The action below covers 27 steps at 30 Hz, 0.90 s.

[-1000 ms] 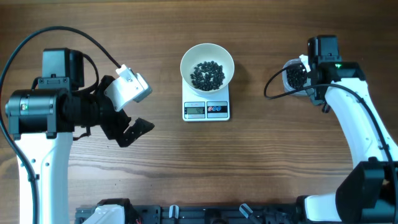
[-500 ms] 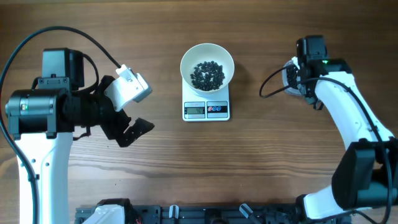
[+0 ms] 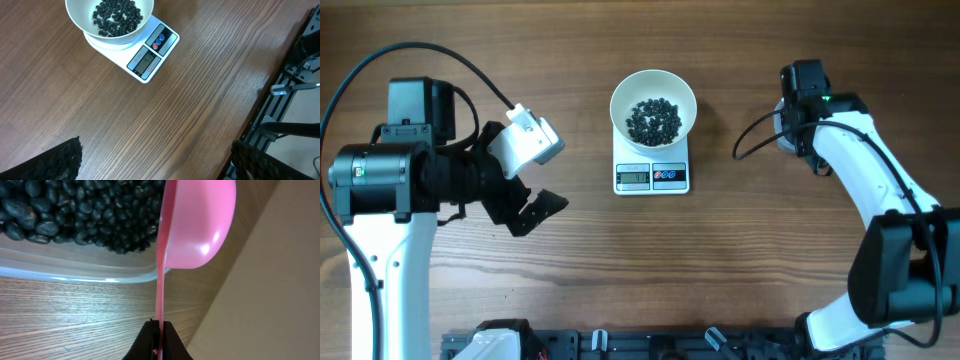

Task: Scoop item into bowl and weigh 150g on scale
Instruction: 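Carry the empty scoop right back to the bean tub, then dip the pink scoop into the black beans a third time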

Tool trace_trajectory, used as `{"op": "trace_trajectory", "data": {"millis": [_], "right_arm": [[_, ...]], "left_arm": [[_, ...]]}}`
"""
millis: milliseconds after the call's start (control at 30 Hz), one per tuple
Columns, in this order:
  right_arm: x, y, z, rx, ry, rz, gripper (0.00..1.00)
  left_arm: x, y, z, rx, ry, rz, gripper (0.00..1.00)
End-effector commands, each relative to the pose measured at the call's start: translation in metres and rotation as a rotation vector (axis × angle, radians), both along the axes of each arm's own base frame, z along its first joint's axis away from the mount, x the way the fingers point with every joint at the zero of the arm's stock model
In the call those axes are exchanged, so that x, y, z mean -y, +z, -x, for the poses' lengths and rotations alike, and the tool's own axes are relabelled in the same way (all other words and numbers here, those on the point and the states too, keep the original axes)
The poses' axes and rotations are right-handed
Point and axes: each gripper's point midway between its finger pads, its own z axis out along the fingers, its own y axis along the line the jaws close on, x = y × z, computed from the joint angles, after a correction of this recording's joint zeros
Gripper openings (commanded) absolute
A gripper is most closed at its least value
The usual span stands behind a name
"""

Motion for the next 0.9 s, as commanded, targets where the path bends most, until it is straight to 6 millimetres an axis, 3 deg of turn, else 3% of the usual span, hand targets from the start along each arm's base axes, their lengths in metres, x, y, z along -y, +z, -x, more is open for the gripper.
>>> {"op": "trace_trajectory", "data": {"millis": [0, 267, 433, 867], "right_arm": [[-0.007, -0.015, -0.004, -0.033, 0.012, -0.047, 0.04], [-0.031, -0.035, 0.005, -0.094, 0.034, -0.217, 0.04], [-0.058, -0.048, 0.010, -0.098, 0.014, -0.396, 0.04], [-0.097, -0.056, 0.009, -0.048, -0.089, -0.656, 0.04]], "left_arm": [[0.000, 0.007, 0.001, 0.030, -0.005, 0.004, 1.00], [0.000, 0.007, 0.001, 0.030, -0.005, 0.004, 1.00], [0.000, 0.007, 0.001, 0.030, -0.005, 0.004, 1.00], [0.000, 0.007, 0.001, 0.030, -0.005, 0.004, 1.00]]}}
